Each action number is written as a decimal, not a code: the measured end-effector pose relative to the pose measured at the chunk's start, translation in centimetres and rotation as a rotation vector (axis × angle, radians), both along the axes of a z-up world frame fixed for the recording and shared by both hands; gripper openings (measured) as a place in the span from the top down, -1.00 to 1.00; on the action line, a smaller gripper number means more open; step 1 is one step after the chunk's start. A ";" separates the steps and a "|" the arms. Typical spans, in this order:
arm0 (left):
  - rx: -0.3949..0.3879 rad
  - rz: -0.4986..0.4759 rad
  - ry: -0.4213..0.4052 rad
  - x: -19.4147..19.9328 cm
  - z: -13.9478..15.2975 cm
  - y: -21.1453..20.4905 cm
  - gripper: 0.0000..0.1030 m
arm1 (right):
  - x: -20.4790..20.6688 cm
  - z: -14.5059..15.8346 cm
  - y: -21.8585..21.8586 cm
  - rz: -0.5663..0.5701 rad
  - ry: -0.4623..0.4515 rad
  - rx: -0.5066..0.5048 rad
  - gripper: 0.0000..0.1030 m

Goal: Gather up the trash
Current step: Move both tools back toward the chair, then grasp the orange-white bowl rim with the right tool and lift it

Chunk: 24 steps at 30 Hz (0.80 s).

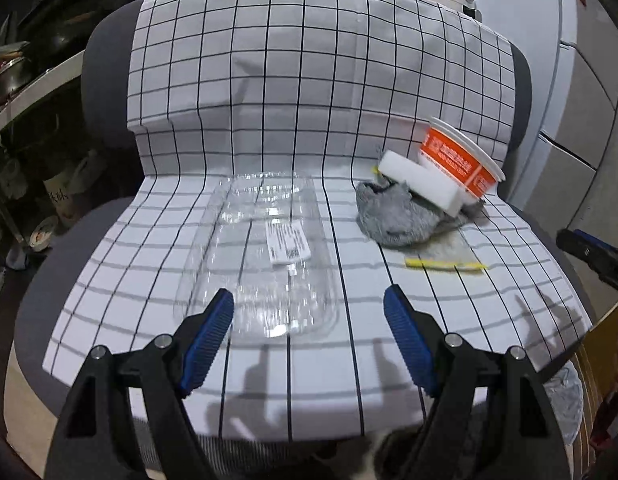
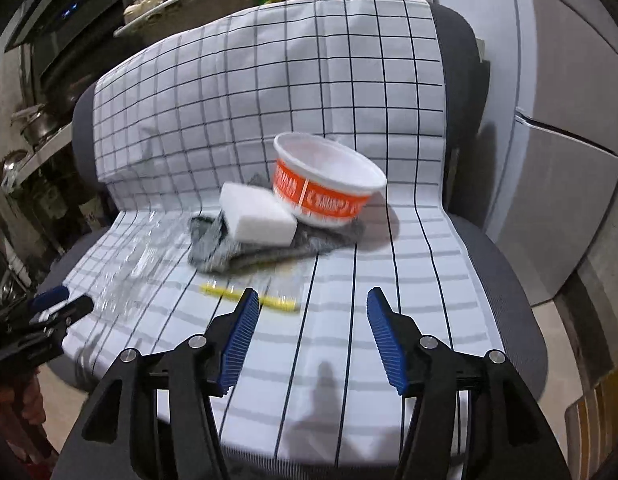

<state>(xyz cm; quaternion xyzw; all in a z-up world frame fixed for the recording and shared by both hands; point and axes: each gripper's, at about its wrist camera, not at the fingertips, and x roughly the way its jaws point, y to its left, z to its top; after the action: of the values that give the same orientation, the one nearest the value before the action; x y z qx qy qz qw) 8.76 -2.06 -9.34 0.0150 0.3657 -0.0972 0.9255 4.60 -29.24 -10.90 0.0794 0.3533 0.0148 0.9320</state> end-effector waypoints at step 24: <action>0.054 -0.057 0.025 7.4 -1.3 -6.0 -0.47 | 15.1 -4.1 -8.4 -0.171 0.110 0.392 0.77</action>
<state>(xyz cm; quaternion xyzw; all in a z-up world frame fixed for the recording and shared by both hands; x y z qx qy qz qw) 16.20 -8.07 -10.62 0.0493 0.3791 -0.1139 0.9170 19.70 -37.61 -14.96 0.2896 0.3861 -0.0001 0.8758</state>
